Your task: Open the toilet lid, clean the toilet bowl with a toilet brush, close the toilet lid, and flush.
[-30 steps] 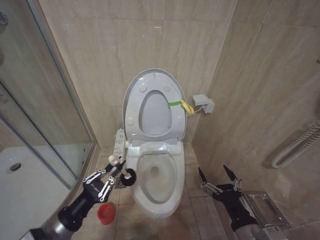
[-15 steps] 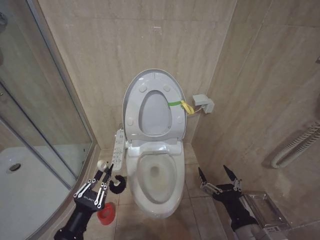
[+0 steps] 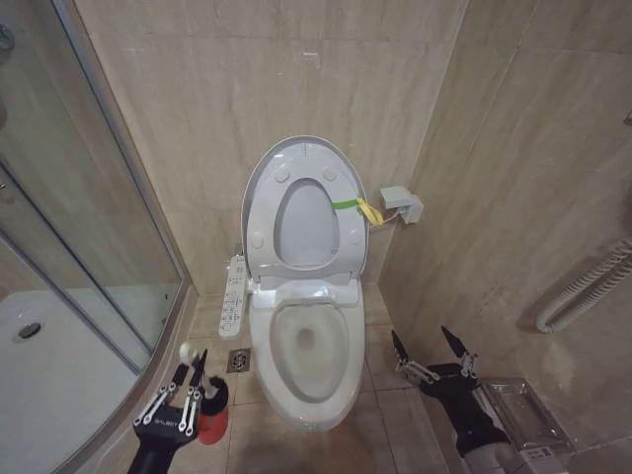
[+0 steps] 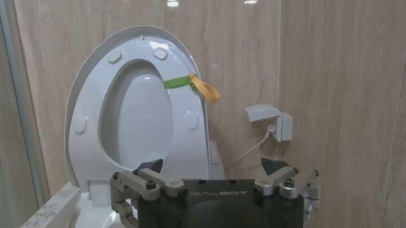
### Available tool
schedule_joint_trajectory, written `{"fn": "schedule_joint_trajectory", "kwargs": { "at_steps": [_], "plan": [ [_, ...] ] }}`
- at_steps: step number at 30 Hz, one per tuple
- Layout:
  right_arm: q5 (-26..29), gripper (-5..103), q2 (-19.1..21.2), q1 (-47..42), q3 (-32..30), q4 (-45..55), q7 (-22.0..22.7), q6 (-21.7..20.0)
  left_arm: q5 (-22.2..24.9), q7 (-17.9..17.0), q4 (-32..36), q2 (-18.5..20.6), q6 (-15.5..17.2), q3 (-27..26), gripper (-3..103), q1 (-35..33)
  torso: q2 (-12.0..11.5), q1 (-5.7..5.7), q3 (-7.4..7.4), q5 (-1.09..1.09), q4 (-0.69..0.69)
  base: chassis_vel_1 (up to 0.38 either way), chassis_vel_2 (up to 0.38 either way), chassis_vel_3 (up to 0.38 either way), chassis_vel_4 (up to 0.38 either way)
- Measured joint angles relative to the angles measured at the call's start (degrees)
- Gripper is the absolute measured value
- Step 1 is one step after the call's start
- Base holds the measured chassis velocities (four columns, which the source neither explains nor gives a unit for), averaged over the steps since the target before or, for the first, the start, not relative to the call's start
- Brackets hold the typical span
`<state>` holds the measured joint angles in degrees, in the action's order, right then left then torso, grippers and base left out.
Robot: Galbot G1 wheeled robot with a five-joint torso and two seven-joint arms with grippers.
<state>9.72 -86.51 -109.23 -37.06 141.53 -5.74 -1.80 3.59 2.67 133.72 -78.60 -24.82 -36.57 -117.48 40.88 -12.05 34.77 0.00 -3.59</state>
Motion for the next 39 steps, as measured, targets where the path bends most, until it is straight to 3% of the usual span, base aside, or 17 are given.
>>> {"fn": "schedule_joint_trajectory", "kwargs": {
  "at_steps": [4, 9, 10, 14, 15, 19, 27, 29, 35, 39],
  "plan": [
    [0.0, 100, 0.0, 0.0, 0.0, 0.0, 0.0, 0.0, 0.12, -1.17, -4.0, -0.03, -2.11, -0.91, 16, 0.08, 0.0, 0.0, 0.0, 0.0, -0.01, 0.0, 0.0, 0.0, 0.0],
    [0.0, 100, 0.0, 0.0, 0.0, 0.0, -0.02, 0.0, 5.72, 0.28, -11.8, 0.69, -8.03, -4.29, 16, 2.29, 0.0, 0.0, 0.0, -0.01, 0.0, 0.0, 0.0, 0.0, 0.0],
    [0.0, 100, 0.0, 0.0, 0.0, 0.0, -0.02, 0.0, 5.72, 0.28, -11.8, 0.69, -8.03, -4.29, 16, 2.29, 0.0, 0.0, 0.0, -0.01, 0.0, 0.0, 0.0, 0.0, 0.0],
    [0.0, 100, 0.0, 0.0, 0.0, 0.0, -0.01, 0.0, 12.63, 4.0, -18.47, 2.48, -13.02, -7.18, 16, 6.95, 0.0, 0.0, 0.0, -0.01, 0.0, 0.0, 0.0, 0.0, 0.0],
    [0.0, 100, 0.0, 0.0, 0.0, 0.0, -0.01, 0.0, 12.63, 4.0, -18.47, 2.48, -13.02, -7.18, 16, 6.95, 0.0, 0.0, 0.0, -0.01, 0.0, 0.0, 0.0, 0.0, 0.0],
    [0.0, 100, 0.0, 0.0, 0.0, 0.0, -0.02, 0.0, 21.08, 7.81, -25.79, 4.58, -17.09, -7.35, 16, 12.11, 0.0, 0.0, 0.0, -0.01, -0.01, 0.0, 0.0, 0.0, 0.0],
    [0.0, 100, 0.0, 0.0, 0.0, 0.0, 0.0, 0.0, 25.52, 10.02, -37.08, 6.04, -19.76, -4.91, 16, 18.19, 0.0, 0.0, 0.01, -0.01, 0.0, 0.0, 0.0, 0.0, 0.0],
    [0.0, 100, 0.0, 0.0, 0.0, 0.0, 0.0, 0.0, 27.32, 12.23, -40.47, 6.49, -21.2, -3.97, 16, 19.9, 0.0, 0.0, 0.01, 0.0, 0.0, 0.0, 0.0, 0.0, 0.0],
    [0.0, 100, 0.0, 0.0, 0.0, 0.0, -0.01, 0.0, 30.9, 17.45, -44.69, 7.24, -22.23, -2.58, 16, 23.1, 0.0, 0.0, 0.01, 0.0, -0.01, 0.0, 0.0, 0.0, 0.0],
    [0.0, 100, 0.0, 0.0, 0.0, 0.0, 0.0, 0.0, 31.54, 18.3, -45.94, 7.71, -22.24, -2.06, 16, 24.41, 0.0, 0.0, 0.01, 0.01, -0.01, 0.0, 0.0, 0.0, 0.0]
  ]
}}
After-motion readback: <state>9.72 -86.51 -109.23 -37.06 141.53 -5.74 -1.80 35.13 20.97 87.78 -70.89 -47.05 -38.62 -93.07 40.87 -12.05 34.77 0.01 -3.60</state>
